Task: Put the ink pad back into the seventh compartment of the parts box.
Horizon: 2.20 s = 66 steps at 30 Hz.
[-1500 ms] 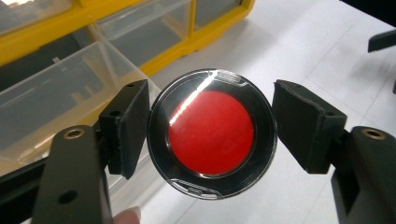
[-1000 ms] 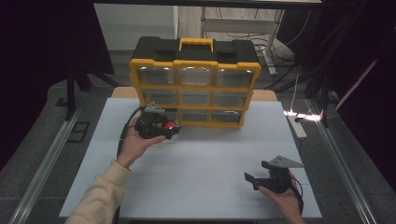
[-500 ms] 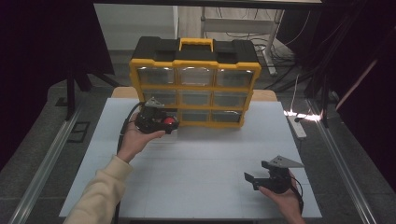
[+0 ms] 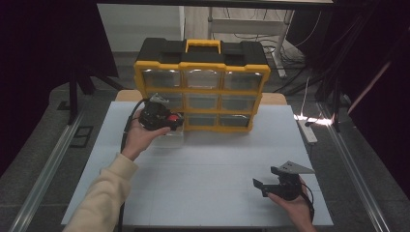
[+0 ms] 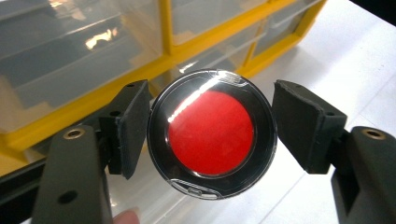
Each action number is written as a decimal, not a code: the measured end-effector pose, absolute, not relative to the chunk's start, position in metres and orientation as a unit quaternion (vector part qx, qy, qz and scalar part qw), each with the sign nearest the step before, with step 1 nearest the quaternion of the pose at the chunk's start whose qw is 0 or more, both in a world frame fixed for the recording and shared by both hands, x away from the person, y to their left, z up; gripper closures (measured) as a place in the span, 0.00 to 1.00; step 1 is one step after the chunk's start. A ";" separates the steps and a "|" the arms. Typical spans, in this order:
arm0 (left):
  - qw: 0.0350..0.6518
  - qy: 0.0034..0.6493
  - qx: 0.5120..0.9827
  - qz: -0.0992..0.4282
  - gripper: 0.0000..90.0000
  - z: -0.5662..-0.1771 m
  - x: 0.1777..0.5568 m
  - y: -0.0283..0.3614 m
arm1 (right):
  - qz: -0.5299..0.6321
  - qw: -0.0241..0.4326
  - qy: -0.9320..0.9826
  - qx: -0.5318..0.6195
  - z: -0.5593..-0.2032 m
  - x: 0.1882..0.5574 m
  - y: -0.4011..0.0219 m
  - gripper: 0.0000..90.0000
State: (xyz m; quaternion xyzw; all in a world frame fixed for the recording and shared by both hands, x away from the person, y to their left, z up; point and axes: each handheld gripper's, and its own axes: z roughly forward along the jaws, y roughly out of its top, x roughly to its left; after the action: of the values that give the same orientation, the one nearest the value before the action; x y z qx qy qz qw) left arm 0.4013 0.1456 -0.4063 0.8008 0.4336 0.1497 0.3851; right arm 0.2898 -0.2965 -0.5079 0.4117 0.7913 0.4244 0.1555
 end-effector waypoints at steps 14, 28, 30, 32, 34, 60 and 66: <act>0.371 0.465 0.788 0.160 0.34 -0.406 0.421 0.161 | 0.423 0.154 0.792 0.412 -0.508 0.290 -0.296 0.10; 0.363 0.469 0.790 0.158 0.34 -0.411 0.427 0.163 | 0.422 0.154 0.793 0.413 -0.509 0.290 -0.295 0.10; 0.360 0.471 0.790 0.156 0.34 -0.414 0.429 0.162 | 0.422 0.154 0.793 0.413 -0.509 0.290 -0.295 0.10; 0.357 0.472 0.791 0.155 0.34 -0.416 0.430 0.161 | 0.422 0.153 0.793 0.413 -0.509 0.290 -0.296 0.10; 0.355 0.471 0.793 0.154 0.34 -0.418 0.432 0.160 | 0.421 0.153 0.792 0.413 -0.509 0.290 -0.296 0.10; 0.334 0.470 0.804 0.148 0.34 -0.439 0.434 0.153 | 0.421 0.152 0.792 0.414 -0.509 0.291 -0.296 0.10; 0.363 0.475 0.789 0.140 0.17 -0.433 0.430 0.153 | 0.422 0.152 0.792 0.414 -0.509 0.290 -0.296 0.10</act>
State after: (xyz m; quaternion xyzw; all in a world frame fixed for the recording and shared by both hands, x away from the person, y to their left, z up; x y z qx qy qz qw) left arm 0.4300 0.1533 -0.4331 0.7893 0.4749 0.1398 0.3631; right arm 0.2903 -0.2962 -0.5092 0.4140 0.7923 0.4216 0.1521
